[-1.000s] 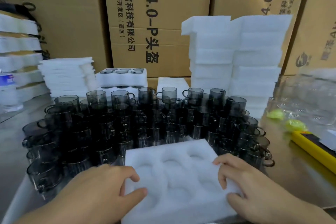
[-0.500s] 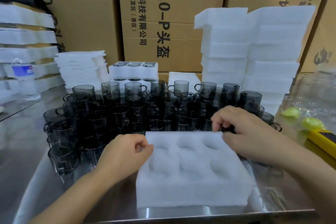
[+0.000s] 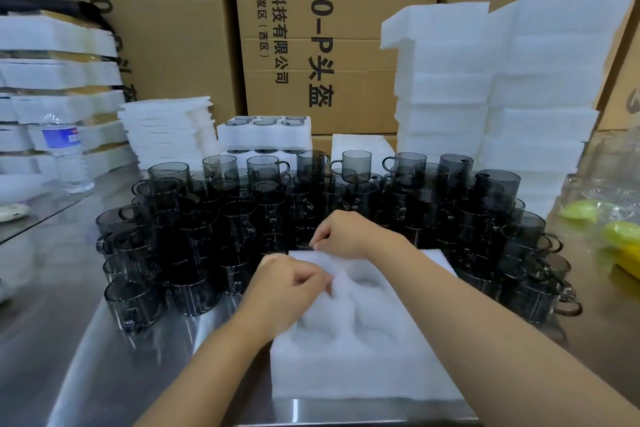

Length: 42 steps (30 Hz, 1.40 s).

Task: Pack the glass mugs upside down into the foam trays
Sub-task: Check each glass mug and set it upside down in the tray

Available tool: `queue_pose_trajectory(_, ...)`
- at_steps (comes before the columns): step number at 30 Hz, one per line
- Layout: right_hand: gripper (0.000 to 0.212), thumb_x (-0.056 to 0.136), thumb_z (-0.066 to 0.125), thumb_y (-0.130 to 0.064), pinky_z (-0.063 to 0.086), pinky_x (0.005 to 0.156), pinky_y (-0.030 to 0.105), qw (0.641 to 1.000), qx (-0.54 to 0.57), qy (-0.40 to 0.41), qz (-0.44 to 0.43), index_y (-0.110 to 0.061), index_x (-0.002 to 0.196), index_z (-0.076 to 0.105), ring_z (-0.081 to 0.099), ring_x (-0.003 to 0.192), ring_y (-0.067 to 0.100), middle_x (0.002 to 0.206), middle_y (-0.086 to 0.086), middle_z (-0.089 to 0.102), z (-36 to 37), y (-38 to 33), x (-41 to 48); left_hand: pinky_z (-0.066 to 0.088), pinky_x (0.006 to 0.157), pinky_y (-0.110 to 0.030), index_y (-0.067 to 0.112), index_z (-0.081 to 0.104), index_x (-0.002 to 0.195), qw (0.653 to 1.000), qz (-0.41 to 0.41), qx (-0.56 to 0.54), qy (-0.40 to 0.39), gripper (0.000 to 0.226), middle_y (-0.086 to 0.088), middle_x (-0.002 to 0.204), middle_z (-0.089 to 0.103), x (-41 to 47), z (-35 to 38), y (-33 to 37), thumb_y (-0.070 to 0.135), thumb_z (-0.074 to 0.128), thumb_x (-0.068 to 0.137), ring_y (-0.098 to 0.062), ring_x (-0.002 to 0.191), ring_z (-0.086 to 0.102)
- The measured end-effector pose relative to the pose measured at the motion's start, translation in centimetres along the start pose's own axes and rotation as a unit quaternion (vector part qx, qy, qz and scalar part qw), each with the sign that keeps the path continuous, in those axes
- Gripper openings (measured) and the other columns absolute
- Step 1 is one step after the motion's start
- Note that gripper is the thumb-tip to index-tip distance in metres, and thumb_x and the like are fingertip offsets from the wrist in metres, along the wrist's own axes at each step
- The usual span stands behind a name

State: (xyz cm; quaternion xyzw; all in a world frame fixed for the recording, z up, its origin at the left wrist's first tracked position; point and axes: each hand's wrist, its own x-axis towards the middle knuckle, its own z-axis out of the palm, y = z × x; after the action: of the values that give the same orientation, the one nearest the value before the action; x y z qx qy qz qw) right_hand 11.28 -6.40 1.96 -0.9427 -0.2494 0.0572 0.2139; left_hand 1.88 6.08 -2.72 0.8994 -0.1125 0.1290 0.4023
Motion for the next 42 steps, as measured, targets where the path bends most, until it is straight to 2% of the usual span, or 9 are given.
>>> queue_pose_trajectory(3, 0.022, 0.092, 0.051, -0.016, 0.048, 0.074, 0.025, 1.000, -0.016, -0.023, -0.009, -0.019, 0.097, 0.072, 0.057, 0.082, 0.012, 0.101, -0.004, 0.070, -0.1, 0.1, -0.1, 0.035, 0.091, -0.024, 0.042, 0.067, 0.050, 1.000, -0.011, -0.027, 0.003, 0.033, 0.016, 0.077, 0.073, 0.1, 0.2, 0.1, 0.036, 0.044, 0.073, -0.004, 0.089, 0.049)
queue_pose_trajectory(7, 0.014, 0.096, 0.047, -0.024, 0.048, 0.083, 0.036, 0.996, -0.084, -0.010, -0.036, -0.024, 0.096, 0.061, 0.057, 0.095, 0.019, 0.105, -0.002, 0.064, -0.1, 0.1, -0.5, 0.032, 0.079, -0.014, 0.044, 0.063, 0.050, 1.000, -0.004, -0.019, -0.008, 0.027, 0.000, 0.075, 0.073, 0.1, 0.1, 0.2, 0.037, 0.049, 0.073, -0.002, 0.075, 0.046)
queue_pose_trajectory(11, 0.018, 0.098, 0.042, -0.026, 0.037, 0.076, 0.032, 0.989, -0.129, 0.048, -0.054, -0.026, 0.103, 0.060, 0.052, 0.088, 0.017, 0.101, -0.005, 0.064, -0.6, 0.3, -1.4, 0.033, 0.078, -0.010, 0.045, 0.065, 0.058, 0.999, -0.015, -0.004, -0.035, 0.030, 0.029, 0.074, 0.066, 0.3, -0.1, -0.5, 0.030, 0.068, 0.083, 0.002, 0.088, 0.046)
queue_pose_trajectory(17, 0.015, 0.100, 0.037, -0.029, 0.028, 0.073, 0.033, 0.976, -0.127, 0.158, -0.078, -0.032, 0.094, 0.050, 0.052, 0.081, 0.017, 0.084, -0.011, 0.056, -1.4, 1.2, -3.1, 0.041, 0.087, -0.025, 0.047, 0.064, 0.066, 0.998, -0.028, 0.012, -0.054, 0.019, 0.035, 0.073, 0.061, 0.9, 0.0, -0.5, 0.037, 0.069, 0.082, -0.013, 0.095, 0.053)
queue_pose_trajectory(22, 0.017, 0.100, 0.040, -0.028, 0.036, 0.071, 0.033, 0.977, -0.071, 0.184, -0.083, -0.026, 0.102, 0.057, 0.053, 0.078, 0.018, 0.082, -0.010, 0.059, -1.7, 1.4, -4.5, 0.033, 0.090, -0.020, 0.047, 0.061, 0.071, 0.996, -0.023, 0.041, -0.080, 0.013, 0.046, 0.075, 0.054, 1.7, 0.1, -0.4, 0.046, 0.063, 0.084, -0.010, 0.103, 0.041)
queue_pose_trajectory(27, 0.016, 0.099, 0.043, -0.026, 0.046, 0.080, 0.036, 0.974, 0.037, 0.214, -0.070, -0.023, 0.099, 0.059, 0.061, 0.087, 0.019, 0.086, -0.003, 0.067, -1.8, 2.0, -5.3, 0.031, 0.092, -0.020, 0.050, 0.063, 0.072, 0.994, -0.045, 0.034, -0.097, 0.011, 0.036, 0.075, 0.058, 2.5, 0.0, -0.7, 0.049, 0.063, 0.083, -0.009, 0.109, 0.037)
queue_pose_trajectory(31, 0.014, 0.099, 0.043, -0.025, 0.047, 0.080, 0.035, 0.961, 0.144, 0.231, -0.053, -0.027, 0.093, 0.056, 0.062, 0.090, 0.016, 0.086, -0.003, 0.066, -1.7, 2.9, -5.2, 0.035, 0.088, -0.013, 0.051, 0.066, 0.071, 0.991, -0.055, 0.056, -0.107, 0.012, 0.020, 0.091, 0.067, 3.7, -0.6, -0.7, 0.049, 0.063, 0.082, 0.000, 0.106, 0.047)
queue_pose_trajectory(39, 0.019, 0.098, 0.042, -0.029, 0.038, 0.056, 0.009, 0.943, 0.217, 0.249, -0.031, -0.034, 0.083, 0.052, 0.056, 0.075, 0.008, 0.076, -0.007, 0.061, -0.9, 3.6, -4.5, 0.040, 0.089, -0.015, 0.045, 0.068, 0.080, 0.984, -0.043, 0.095, -0.147, 0.006, 0.025, 0.091, 0.069, 5.1, -1.6, -0.3, 0.042, 0.065, 0.084, 0.007, 0.097, 0.058)
queue_pose_trajectory(42, 0.018, 0.098, 0.043, -0.028, 0.037, 0.057, 0.009, 0.930, 0.259, 0.260, -0.032, -0.031, 0.084, 0.054, 0.053, 0.068, 0.007, 0.080, -0.001, 0.063, -0.4, 3.9, -4.4, 0.042, 0.068, -0.011, 0.031, 0.070, 0.074, 0.993, -0.005, 0.121, -0.007, 0.012, 0.017, 0.077, 0.069, 5.3, -1.6, 0.3, 0.028, 0.063, 0.085, 0.000, 0.079, 0.061)
